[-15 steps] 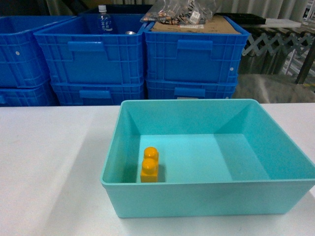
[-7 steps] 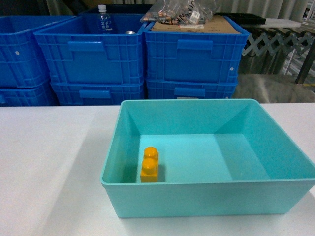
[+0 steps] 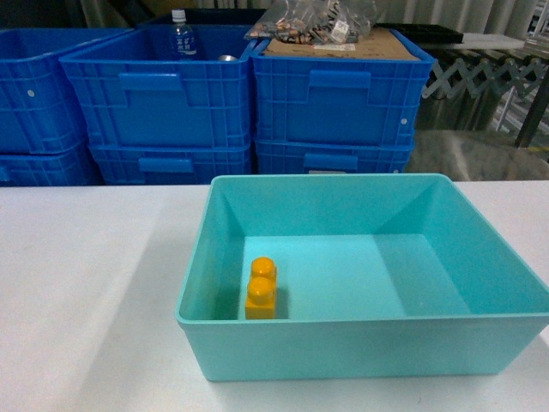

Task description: Pick red block from blue box to shelf

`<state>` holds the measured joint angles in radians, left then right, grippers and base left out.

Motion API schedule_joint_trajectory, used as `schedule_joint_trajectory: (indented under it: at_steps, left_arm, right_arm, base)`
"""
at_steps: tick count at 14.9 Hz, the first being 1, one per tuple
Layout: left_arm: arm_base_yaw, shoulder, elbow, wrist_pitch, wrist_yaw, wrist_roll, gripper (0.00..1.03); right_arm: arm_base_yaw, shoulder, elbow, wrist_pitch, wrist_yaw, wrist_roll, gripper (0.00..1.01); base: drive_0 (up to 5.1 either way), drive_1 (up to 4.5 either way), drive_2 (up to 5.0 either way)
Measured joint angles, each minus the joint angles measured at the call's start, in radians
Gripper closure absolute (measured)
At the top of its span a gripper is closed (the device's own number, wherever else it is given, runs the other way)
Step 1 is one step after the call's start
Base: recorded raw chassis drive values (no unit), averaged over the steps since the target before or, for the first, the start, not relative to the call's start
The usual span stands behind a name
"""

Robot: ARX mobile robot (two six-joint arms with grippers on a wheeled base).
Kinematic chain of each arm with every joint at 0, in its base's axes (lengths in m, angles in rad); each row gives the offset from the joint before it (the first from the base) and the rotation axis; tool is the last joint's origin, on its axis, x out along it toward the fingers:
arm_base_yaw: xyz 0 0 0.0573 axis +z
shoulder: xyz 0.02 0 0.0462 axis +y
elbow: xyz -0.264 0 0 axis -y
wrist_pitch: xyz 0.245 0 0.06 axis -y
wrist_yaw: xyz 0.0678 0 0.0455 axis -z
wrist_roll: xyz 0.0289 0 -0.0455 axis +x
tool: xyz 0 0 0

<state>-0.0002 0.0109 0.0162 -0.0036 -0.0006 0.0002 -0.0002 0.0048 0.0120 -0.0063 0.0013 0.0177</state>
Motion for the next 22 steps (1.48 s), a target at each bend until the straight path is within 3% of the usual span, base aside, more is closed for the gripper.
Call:
schedule_joint_trajectory:
  at_steps: [22]
  left_arm:
    - [0.0,0.0,0.0,0.0,0.0,0.0,0.05]
  right_arm:
    - [0.0,0.0,0.0,0.002,0.0,-0.001,0.72]
  base:
    - [-1.2,-1.23,-1.2]
